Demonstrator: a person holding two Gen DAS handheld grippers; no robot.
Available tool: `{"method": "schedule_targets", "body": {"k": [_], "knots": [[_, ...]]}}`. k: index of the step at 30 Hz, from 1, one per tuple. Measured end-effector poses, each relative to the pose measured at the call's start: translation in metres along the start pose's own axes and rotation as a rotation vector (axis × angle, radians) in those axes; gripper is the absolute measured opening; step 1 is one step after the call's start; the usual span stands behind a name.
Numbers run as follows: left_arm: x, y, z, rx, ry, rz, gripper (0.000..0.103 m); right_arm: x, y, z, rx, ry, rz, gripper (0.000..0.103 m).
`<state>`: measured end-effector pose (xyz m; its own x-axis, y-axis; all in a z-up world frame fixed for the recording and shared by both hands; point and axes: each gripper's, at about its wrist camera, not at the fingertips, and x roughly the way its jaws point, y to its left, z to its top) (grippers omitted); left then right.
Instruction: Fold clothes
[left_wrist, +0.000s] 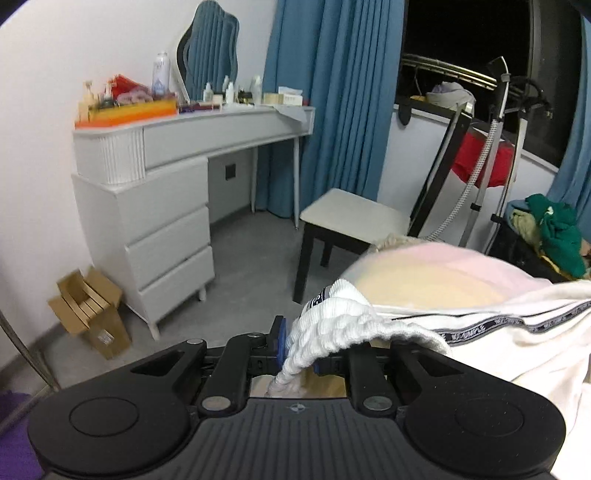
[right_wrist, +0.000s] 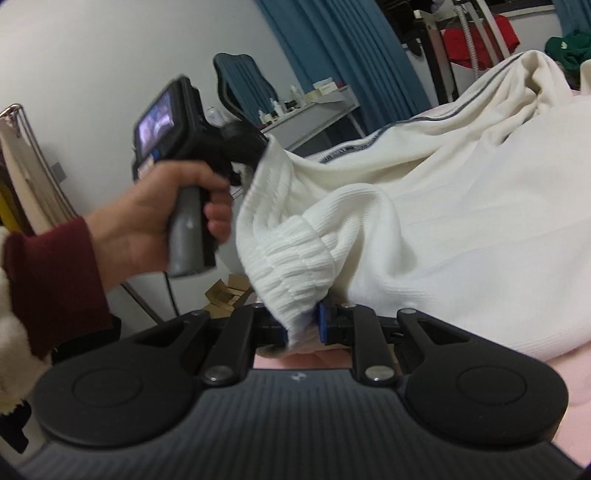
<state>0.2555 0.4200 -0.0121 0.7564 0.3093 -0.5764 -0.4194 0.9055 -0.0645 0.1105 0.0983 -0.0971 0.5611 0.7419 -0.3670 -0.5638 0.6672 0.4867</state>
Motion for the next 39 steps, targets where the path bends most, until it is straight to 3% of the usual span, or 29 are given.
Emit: {"method": "schedule_targets", "body": {"k": [2,3,5,6,7,8,12,18,26,31,34,39], "knots": [[-0.003,0.007,-0.004,0.012,-0.006,-0.014,0.019,-0.001,-0.002,0.003,-0.003,0.002,0.021,0.023],[-0.008,0.01,-0.006,0.011,-0.005,-0.016,0.023,-0.002,-0.003,0.004,-0.006,0.004,0.033,0.031],[-0.019,0.017,-0.007,-0.006,0.009,-0.005,0.043,-0.005,0.0,0.004,-0.032,-0.001,0.072,0.053],[-0.025,0.021,-0.008,-0.014,0.016,0.001,0.061,-0.007,0.003,0.003,-0.047,-0.006,0.089,0.069],[-0.033,0.024,-0.011,-0.02,0.017,0.002,0.077,-0.01,0.006,0.002,-0.064,-0.01,0.102,0.079],[-0.044,0.025,-0.016,-0.024,0.011,-0.002,0.083,-0.014,0.012,0.001,-0.086,-0.012,0.092,0.081],[-0.092,0.032,-0.029,0.009,-0.032,0.015,0.086,-0.031,0.029,0.001,-0.16,-0.01,0.055,0.081],[-0.181,0.013,-0.053,0.087,-0.139,-0.032,0.093,-0.081,0.023,0.018,-0.206,-0.074,0.017,0.081],[-0.28,-0.074,-0.103,0.173,-0.216,-0.183,0.093,-0.168,-0.02,0.038,-0.195,-0.175,-0.122,0.081],[-0.328,-0.139,-0.135,0.131,-0.258,-0.297,0.093,-0.223,-0.052,0.048,-0.212,-0.229,-0.258,0.081],[-0.344,-0.171,-0.152,0.111,-0.273,-0.362,0.093,-0.251,-0.075,0.051,-0.193,-0.267,-0.334,0.081],[-0.343,-0.211,-0.19,0.096,-0.264,-0.401,0.093,-0.279,-0.12,0.034,-0.113,-0.312,-0.449,0.081]]}}
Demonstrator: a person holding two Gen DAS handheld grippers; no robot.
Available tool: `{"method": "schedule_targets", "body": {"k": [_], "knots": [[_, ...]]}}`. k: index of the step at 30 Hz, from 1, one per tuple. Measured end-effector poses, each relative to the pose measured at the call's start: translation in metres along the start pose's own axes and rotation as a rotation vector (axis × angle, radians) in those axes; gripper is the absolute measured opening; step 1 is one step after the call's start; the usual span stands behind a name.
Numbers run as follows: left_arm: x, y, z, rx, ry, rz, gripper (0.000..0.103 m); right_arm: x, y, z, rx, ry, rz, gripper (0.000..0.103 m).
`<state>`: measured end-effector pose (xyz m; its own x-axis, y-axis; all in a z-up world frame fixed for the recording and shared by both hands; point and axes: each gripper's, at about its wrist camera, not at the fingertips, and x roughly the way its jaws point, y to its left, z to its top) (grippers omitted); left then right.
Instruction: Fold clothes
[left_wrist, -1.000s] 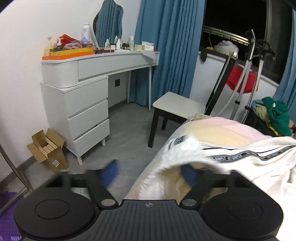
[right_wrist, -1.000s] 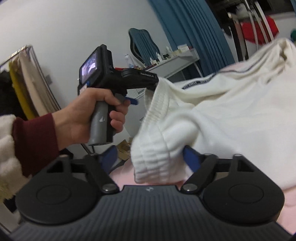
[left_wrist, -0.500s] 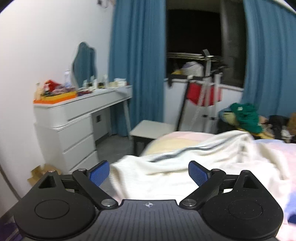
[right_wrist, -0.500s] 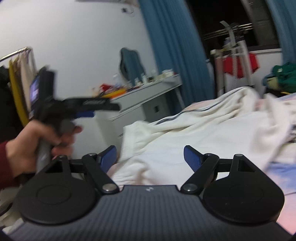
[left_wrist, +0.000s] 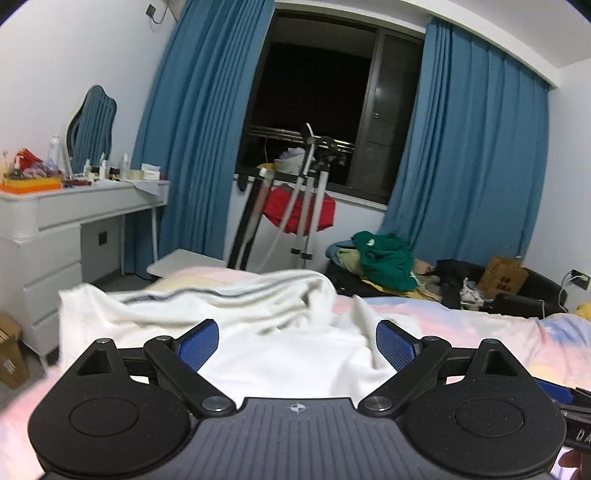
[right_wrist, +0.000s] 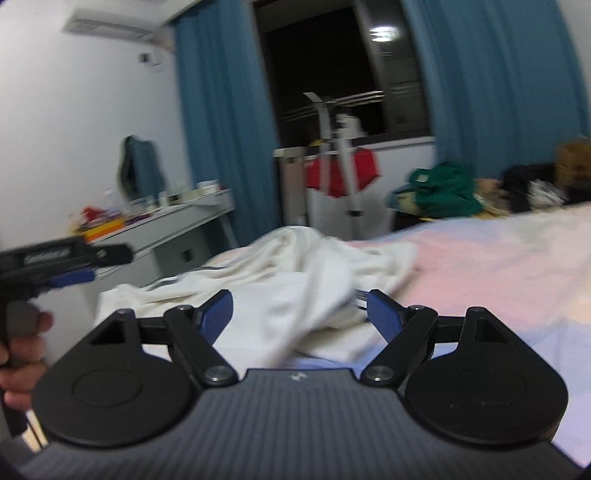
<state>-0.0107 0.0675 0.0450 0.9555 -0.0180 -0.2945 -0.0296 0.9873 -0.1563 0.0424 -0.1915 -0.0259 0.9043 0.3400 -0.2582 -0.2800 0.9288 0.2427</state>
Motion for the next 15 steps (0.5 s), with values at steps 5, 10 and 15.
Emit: {"method": "schedule_targets", "body": {"k": [5,10,15], "knots": [[0.016,-0.01,-0.038,0.047,0.091,0.006,0.093,-0.003,-0.038,-0.012,0.165,0.069,-0.114,0.081],[0.031,-0.009,-0.049,0.105,0.117,0.025,0.093,0.004,-0.05,-0.011,0.229,0.097,-0.195,0.081],[0.062,-0.023,-0.052,0.193,0.145,-0.029,0.092,0.007,-0.058,-0.017,0.232,0.124,-0.291,0.081]]}}
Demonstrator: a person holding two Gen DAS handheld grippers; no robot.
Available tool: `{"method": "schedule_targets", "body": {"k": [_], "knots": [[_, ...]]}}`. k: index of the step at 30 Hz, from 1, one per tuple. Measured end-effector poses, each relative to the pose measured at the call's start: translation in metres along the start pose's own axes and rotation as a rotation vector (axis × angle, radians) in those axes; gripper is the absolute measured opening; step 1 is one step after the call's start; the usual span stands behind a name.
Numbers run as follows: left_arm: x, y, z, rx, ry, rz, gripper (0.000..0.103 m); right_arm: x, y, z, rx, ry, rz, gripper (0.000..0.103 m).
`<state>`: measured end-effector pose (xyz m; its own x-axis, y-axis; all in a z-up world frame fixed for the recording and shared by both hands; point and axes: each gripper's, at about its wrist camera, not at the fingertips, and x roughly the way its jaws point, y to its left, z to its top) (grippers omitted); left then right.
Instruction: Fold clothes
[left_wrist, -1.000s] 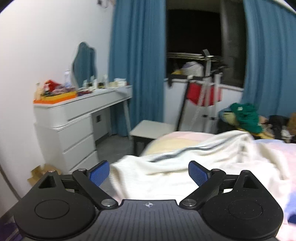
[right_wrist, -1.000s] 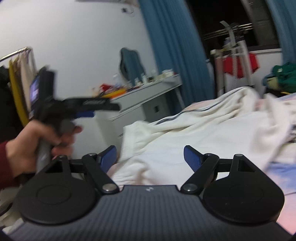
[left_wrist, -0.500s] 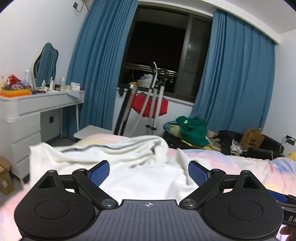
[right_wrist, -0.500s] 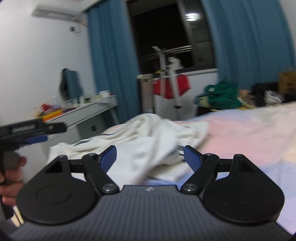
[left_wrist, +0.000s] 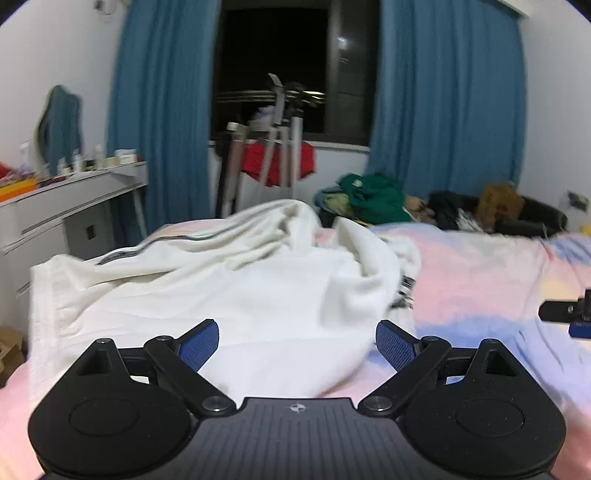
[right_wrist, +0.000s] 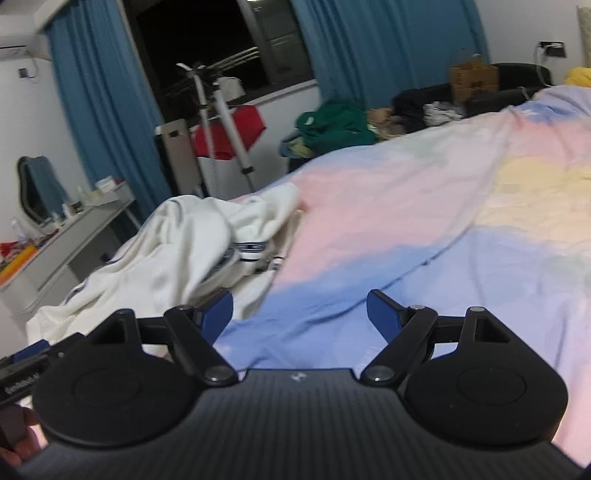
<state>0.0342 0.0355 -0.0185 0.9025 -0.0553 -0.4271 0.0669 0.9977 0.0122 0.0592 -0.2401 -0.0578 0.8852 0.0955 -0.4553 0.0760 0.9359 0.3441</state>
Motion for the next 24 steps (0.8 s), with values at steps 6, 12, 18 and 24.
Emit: {"method": "schedule_targets", "body": {"k": [6,12,18,24], "knots": [[0.077,-0.03,0.039,0.07,0.017,-0.066,0.088,0.0,-0.014,0.005,0.048,-0.031,-0.017,0.081],[0.186,-0.072,0.092,0.16,0.032,-0.026,0.082,0.016,-0.032,0.009,0.057,0.009,-0.048,0.081],[0.285,-0.108,0.117,0.229,0.104,0.12,0.08,0.039,-0.063,0.015,0.141,0.034,-0.1,0.081],[0.335,-0.117,0.115,0.24,0.215,0.152,0.052,0.073,-0.074,0.005,0.17,0.103,-0.105,0.081]]}}
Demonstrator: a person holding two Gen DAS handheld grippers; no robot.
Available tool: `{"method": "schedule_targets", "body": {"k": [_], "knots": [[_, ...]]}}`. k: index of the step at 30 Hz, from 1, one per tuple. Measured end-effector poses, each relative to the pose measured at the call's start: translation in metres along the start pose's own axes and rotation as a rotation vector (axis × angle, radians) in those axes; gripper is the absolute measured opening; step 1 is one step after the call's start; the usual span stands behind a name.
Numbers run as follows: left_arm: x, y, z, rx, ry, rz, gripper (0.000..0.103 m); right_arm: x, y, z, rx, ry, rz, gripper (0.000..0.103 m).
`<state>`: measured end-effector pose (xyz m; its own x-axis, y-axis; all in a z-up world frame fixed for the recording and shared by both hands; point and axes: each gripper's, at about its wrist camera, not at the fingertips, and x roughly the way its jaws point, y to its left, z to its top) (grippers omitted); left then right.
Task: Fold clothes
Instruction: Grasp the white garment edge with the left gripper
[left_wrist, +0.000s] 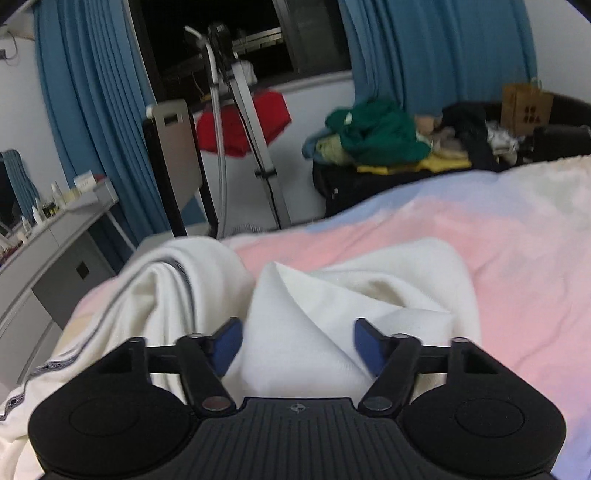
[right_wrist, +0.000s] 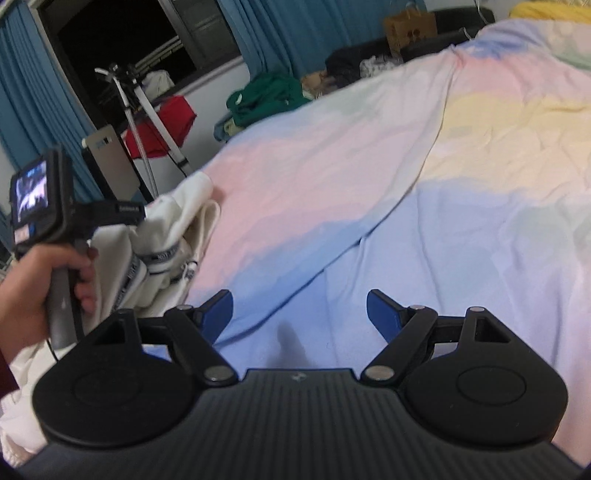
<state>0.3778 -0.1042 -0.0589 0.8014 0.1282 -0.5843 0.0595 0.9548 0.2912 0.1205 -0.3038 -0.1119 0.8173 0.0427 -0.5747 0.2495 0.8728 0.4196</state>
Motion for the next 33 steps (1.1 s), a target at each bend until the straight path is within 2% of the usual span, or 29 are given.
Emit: {"method": "schedule_targets", "body": {"k": [1,3,4,6,10,15,21,24,29,33], "knots": [[0.001,0.0,-0.002,0.001,0.005,0.002,0.039,0.004,0.0,-0.001,-0.003,0.008,0.002,0.081],[-0.001,0.002,-0.003,-0.006,0.003,-0.001,0.021,0.009,0.001,-0.002,-0.005,0.015,0.0,0.081],[-0.004,0.003,-0.004,-0.011,-0.006,-0.004,0.015,0.01,0.001,-0.002,-0.005,0.015,-0.003,0.081],[-0.02,0.006,-0.007,-0.005,-0.044,-0.008,0.01,0.011,0.001,-0.003,0.0,0.012,-0.008,0.081],[-0.071,0.012,-0.015,0.005,-0.121,-0.026,0.008,0.008,0.002,-0.002,0.005,-0.015,-0.019,0.081],[-0.16,0.025,-0.034,0.037,-0.248,-0.074,0.006,0.0,0.003,-0.003,-0.002,-0.044,-0.023,0.081],[-0.261,0.05,-0.088,0.059,-0.344,-0.208,0.006,-0.016,0.005,-0.004,-0.003,-0.081,-0.009,0.081],[-0.29,0.054,-0.133,0.071,-0.338,-0.278,0.006,-0.026,0.004,-0.005,0.016,-0.096,0.019,0.081],[-0.292,0.047,-0.212,0.082,-0.248,-0.346,0.006,-0.04,-0.001,-0.009,0.068,-0.092,0.09,0.081],[-0.285,0.049,-0.24,0.023,-0.141,-0.386,0.006,-0.041,-0.006,-0.012,0.142,-0.064,0.198,0.083]]}}
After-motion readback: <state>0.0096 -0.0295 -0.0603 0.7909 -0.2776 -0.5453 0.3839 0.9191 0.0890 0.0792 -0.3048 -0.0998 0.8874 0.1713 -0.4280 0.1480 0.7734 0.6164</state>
